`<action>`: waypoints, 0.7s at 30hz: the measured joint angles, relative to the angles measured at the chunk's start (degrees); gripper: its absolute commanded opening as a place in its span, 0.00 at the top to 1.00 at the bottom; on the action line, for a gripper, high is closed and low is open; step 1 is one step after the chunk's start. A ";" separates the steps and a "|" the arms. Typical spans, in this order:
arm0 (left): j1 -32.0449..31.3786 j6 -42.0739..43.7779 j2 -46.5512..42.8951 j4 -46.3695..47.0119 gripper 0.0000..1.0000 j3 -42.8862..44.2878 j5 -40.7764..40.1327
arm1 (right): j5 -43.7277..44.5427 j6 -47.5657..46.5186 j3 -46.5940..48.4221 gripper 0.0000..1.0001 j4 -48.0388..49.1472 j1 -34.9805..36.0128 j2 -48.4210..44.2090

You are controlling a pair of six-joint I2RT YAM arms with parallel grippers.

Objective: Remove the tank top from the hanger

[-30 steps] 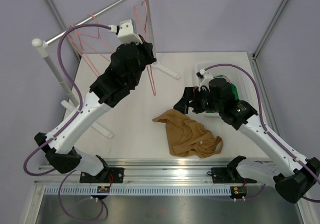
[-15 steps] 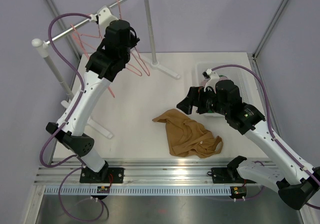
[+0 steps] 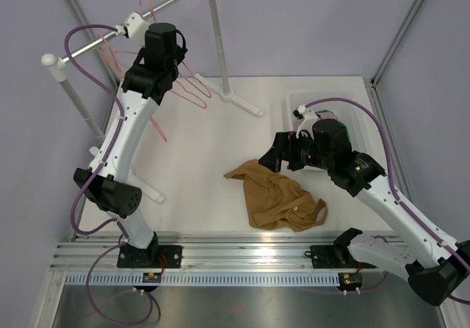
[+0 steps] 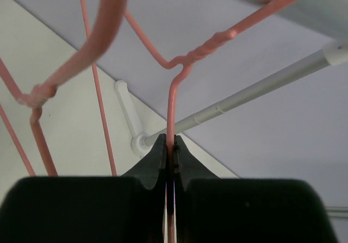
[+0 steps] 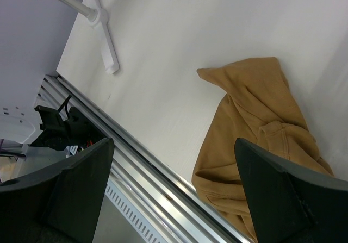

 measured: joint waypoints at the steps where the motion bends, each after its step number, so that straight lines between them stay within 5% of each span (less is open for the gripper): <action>1: 0.04 -0.68 -0.39 0.15 1.00 -1.73 0.13 | -0.11 -0.09 -0.09 0.00 0.04 0.00 0.33; 6: 0.24 -2.21 -1.44 2.29 1.00 -8.15 0.66 | -0.20 -0.39 -0.72 0.00 0.39 0.00 1.46; 7: 0.37 -2.32 -1.44 2.56 0.93 -8.33 0.81 | -0.20 -0.44 -0.85 0.01 0.48 0.00 1.57; 8: 0.46 -2.38 -1.44 2.69 0.73 -8.33 1.11 | -0.20 -0.50 -0.90 0.00 0.50 0.00 1.68; 14: 0.59 -2.60 -2.56 2.80 0.36 -8.15 4.07 | 0.11 -1.70 -0.96 0.01 0.87 0.11 4.31; 17: 0.59 -2.10 -4.52 2.82 0.01 -8.20 5.70 | 1.84 -2.08 -1.42 0.01 0.59 1.22 7.17; 21: 0.57 -1.46 -10.45 3.30 0.01 -8.85 9.84 | 5.25 -2.56 -1.70 0.01 -0.63 4.09 12.07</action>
